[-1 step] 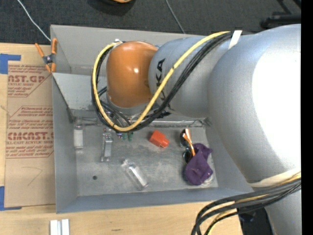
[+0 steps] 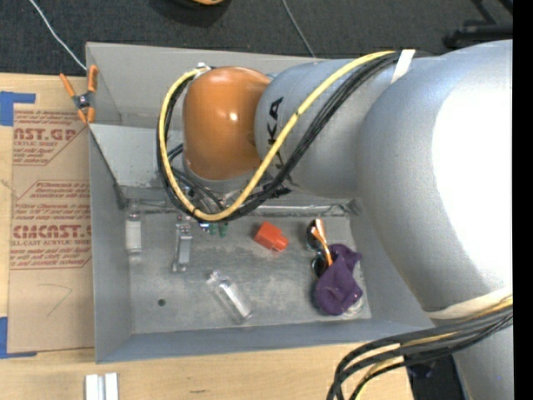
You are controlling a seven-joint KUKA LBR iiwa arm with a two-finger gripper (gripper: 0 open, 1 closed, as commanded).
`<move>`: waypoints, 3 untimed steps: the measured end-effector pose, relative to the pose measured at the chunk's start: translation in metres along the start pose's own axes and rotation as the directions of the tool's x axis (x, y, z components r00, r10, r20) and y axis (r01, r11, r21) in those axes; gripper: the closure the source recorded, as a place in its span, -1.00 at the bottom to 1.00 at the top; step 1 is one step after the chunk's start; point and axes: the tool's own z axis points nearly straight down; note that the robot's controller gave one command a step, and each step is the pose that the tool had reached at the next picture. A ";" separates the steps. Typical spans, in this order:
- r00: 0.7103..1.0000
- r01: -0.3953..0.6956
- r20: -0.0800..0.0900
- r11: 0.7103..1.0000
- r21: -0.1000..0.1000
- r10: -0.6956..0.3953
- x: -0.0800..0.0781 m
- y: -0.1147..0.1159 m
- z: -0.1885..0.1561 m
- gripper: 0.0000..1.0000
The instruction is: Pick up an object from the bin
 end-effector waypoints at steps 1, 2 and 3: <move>0.982 0.188 -0.002 0.982 0.001 -0.188 0.002 -0.022 -0.053 -1.00; 0.966 0.257 -0.001 0.966 0.002 -0.257 0.030 -0.077 -0.061 -1.00; 0.951 0.310 -0.002 0.951 0.001 -0.310 0.012 -0.098 0.006 -1.00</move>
Offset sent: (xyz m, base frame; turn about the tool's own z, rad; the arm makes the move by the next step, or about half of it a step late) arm -0.0295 -0.0744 0.0617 -0.2640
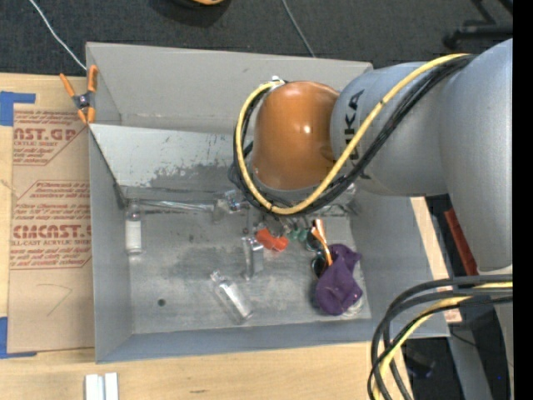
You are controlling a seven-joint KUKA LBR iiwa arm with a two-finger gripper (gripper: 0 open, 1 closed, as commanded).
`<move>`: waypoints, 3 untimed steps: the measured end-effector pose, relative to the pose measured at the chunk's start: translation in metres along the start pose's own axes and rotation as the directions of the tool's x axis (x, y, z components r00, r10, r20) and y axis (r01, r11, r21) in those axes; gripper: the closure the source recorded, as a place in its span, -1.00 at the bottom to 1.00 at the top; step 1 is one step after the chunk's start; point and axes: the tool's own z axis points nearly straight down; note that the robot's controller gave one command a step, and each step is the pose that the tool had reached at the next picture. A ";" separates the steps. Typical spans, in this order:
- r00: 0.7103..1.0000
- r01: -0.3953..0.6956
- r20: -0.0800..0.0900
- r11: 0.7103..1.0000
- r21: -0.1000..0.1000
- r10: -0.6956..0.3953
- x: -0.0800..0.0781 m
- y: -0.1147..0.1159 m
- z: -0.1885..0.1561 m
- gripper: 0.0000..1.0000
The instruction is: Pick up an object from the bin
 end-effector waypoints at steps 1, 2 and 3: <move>1.000 -0.001 -0.002 1.000 0.000 0.001 0.022 0.005 -0.085 -1.00; 0.989 0.146 0.001 0.989 0.000 -0.146 0.075 -0.038 -0.126 -1.00; 0.998 0.066 -0.004 0.998 -0.003 -0.066 0.061 -0.056 -0.071 -1.00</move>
Offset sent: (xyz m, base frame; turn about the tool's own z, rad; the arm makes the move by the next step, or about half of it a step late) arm -0.0594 -0.0581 0.1268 -0.1483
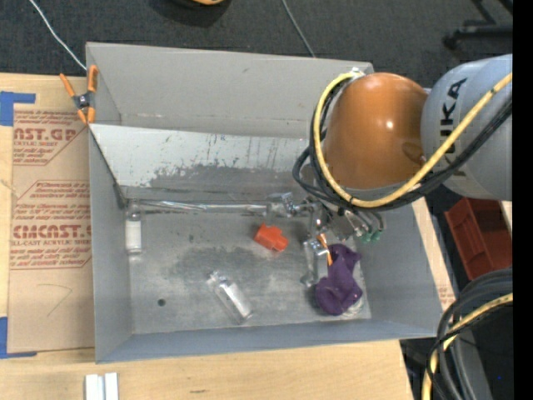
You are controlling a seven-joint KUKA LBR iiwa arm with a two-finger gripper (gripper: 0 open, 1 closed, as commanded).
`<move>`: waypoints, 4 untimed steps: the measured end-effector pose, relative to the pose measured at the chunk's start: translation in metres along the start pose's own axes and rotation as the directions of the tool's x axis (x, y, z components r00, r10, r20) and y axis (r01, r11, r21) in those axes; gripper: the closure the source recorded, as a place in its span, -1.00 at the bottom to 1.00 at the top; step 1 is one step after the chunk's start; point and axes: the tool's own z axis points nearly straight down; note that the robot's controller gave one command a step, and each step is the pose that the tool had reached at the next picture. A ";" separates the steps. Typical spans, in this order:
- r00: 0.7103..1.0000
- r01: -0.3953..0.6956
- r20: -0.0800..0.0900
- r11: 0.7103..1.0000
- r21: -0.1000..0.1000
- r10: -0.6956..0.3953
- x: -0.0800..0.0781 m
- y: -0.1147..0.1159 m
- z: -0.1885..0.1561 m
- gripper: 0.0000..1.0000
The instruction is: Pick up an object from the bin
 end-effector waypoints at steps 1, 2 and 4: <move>0.980 0.197 0.008 0.980 0.004 -0.197 -0.025 0.013 0.009 -1.00; 0.995 -0.096 0.002 0.995 -0.001 0.096 -0.009 -0.012 0.058 -1.00; 0.941 0.338 0.006 0.941 0.001 -0.338 0.027 -0.068 0.078 -1.00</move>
Offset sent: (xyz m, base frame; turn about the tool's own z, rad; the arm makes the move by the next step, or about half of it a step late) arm 0.0117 -0.0097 -0.0584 0.0953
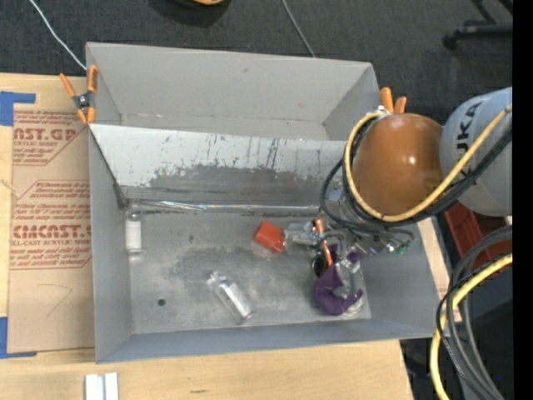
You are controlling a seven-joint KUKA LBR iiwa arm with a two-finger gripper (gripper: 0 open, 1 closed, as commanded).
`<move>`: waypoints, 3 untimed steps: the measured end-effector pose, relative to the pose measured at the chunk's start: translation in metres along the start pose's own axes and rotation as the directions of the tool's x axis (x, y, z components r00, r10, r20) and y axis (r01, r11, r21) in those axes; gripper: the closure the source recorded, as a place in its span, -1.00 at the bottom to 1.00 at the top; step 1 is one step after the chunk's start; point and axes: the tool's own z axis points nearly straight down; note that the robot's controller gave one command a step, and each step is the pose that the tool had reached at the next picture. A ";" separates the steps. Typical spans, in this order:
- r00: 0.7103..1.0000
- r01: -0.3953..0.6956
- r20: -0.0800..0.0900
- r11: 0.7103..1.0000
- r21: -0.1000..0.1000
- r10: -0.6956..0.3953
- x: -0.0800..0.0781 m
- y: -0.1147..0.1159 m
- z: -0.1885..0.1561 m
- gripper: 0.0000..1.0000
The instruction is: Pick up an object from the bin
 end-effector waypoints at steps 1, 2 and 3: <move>0.997 -0.073 0.000 0.997 0.002 0.073 0.018 -0.012 0.016 -1.00; 0.925 0.379 0.002 0.925 0.000 -0.379 0.020 -0.026 0.043 -1.00; 0.831 0.557 -0.003 0.831 0.006 -0.557 -0.013 -0.035 0.055 1.00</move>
Offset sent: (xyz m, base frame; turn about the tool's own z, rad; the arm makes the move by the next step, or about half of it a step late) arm 0.0035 -0.0358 -0.0465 -0.3931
